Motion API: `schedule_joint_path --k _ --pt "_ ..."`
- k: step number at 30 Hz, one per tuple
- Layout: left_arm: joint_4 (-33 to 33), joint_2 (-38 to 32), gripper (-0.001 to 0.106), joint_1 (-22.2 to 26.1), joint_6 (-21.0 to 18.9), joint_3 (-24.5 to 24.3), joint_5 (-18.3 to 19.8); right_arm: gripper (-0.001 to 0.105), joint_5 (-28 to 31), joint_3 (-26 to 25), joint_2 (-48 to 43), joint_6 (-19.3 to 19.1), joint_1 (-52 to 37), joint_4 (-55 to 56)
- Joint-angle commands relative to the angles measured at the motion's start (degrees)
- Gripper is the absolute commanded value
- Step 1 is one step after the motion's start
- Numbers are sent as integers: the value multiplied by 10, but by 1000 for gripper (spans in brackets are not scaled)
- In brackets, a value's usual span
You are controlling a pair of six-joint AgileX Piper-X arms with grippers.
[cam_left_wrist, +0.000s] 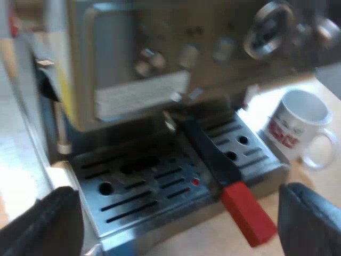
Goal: Remove mug from coffee machine
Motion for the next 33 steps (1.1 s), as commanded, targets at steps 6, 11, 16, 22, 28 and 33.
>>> schedule_joint_path --k 6,11,16,22,28,33 --pt "22 3 77 87 10 -13 24 51 -32 -5 15 -3 -117 -4" --pt "30 3 77 88 10 -13 -4 51 -48 -5 15 -18 -217 6" --pt "39 3 77 88 27 -13 -50 51 -48 -5 5 -58 -278 28" --pt "59 2 77 88 33 -13 -60 51 -44 -5 -22 -132 -324 66" --pt "74 -5 77 88 31 -13 -88 51 -26 -5 -109 -136 -324 74" --pt "75 -58 77 88 37 -13 -97 51 -8 -5 -190 -136 -324 76"
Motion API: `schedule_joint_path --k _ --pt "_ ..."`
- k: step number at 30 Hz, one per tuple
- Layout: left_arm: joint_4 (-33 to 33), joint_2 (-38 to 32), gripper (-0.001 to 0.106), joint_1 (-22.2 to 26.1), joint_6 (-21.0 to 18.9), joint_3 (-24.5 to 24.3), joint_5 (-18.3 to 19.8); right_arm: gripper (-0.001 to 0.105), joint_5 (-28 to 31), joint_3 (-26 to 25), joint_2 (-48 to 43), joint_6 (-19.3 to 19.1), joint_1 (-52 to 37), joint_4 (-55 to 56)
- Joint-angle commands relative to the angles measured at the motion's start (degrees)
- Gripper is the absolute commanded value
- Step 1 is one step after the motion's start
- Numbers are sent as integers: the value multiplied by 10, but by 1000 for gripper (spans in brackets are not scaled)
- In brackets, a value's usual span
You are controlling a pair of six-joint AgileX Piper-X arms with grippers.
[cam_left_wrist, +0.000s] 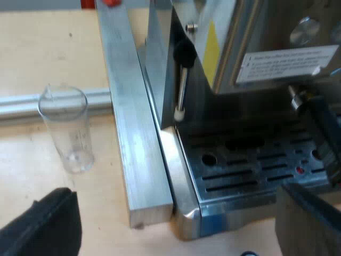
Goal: Remove mug from coffee machine
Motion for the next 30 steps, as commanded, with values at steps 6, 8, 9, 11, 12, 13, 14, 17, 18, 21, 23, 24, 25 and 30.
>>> schedule_joint_path --k 6,8,9,11,12,13,14,17,18,21,23,24,25,30 --pt "5 -101 77 0 55 -5 -10 51 12 -3 -88 -8 -3 -2" --pt "11 -122 77 0 68 -5 -10 51 12 -3 -139 -7 -3 -2" --pt "16 -136 77 0 68 -5 -10 51 12 -3 -160 -7 -3 -2" --pt "24 -158 77 0 68 -5 -10 51 12 -3 -199 -7 -3 -2" --pt "29 -169 77 0 68 -5 -10 51 12 -3 -212 -7 -3 -2" --pt "35 -180 77 0 68 -5 -10 51 12 -3 -228 -7 -3 1" --pt "43 -191 77 0 68 -5 -9 51 12 -3 -244 -7 -3 4" --pt "58 -205 77 0 68 -5 -9 51 12 -3 -273 -7 -3 17" --pt "58 -205 77 0 68 -5 -9 51 12 -3 -273 -7 -3 17" --pt "79 -226 77 0 68 -5 -5 51 12 -3 -280 -7 -3 24" --pt "89 -260 77 0 68 -5 -6 51 4 -11 -305 -3 -3 82" --pt "89 -266 77 0 68 -5 -6 51 -7 -11 -305 -3 -3 87" --pt "89 -278 77 0 68 -5 -6 51 -19 -9 -307 -3 -3 90" --pt "91 -310 77 0 67 -6 -6 51 -34 -9 -307 2 -3 90"
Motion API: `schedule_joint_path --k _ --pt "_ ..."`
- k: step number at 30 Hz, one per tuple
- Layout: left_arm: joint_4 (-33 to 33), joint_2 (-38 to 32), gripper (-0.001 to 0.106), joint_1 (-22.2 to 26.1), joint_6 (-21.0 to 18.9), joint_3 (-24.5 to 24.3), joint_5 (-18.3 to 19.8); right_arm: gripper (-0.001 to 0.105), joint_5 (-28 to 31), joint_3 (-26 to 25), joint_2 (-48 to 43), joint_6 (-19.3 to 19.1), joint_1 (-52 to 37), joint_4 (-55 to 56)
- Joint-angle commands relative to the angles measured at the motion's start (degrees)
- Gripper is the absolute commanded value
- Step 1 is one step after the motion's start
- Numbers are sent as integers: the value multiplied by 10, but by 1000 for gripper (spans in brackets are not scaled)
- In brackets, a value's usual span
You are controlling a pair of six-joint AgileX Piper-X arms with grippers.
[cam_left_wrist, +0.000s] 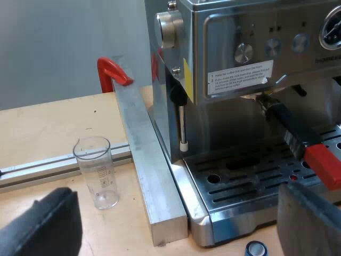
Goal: Remove mug from coffee machine
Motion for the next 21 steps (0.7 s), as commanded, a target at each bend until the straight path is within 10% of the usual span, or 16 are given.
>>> schedule_joint_path --k 1,21 --pt "3 -84 77 0 -1 -5 0 51 -5 -5 -25 -2 -3 -3" --pt "-50 -82 77 0 -3 92 -3 51 -4 130 -24 -2 -3 -128"
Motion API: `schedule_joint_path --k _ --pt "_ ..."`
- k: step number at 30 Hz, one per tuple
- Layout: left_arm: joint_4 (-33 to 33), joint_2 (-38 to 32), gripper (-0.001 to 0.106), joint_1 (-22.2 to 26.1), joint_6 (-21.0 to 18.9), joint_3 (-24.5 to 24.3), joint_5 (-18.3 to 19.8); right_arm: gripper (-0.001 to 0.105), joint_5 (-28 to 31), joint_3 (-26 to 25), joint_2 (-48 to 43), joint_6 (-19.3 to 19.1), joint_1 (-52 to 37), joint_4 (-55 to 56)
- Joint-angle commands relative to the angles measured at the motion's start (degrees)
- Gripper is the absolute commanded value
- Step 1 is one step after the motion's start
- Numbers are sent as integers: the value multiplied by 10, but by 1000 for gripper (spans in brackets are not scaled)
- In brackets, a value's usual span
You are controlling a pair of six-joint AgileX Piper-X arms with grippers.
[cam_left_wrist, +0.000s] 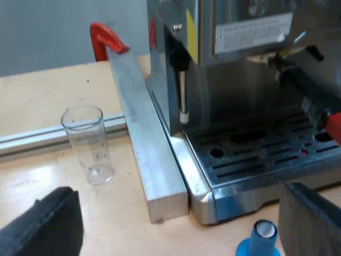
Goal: Remove mug from coffee machine
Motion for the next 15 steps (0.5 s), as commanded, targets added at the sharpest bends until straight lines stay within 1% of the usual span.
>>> schedule_joint_path --k 1,6,12,15 --pt "-12 -81 77 0 -3 12 -3 51 -2 15 -24 -2 -3 -8" --pt "-12 -81 77 0 -3 42 -3 51 -2 48 -24 -2 -3 -8" --pt "-14 -80 77 0 -3 67 -3 51 -2 58 -22 -2 -3 4" --pt "-14 -80 77 0 -3 67 -3 51 -2 58 -22 -2 -3 5"
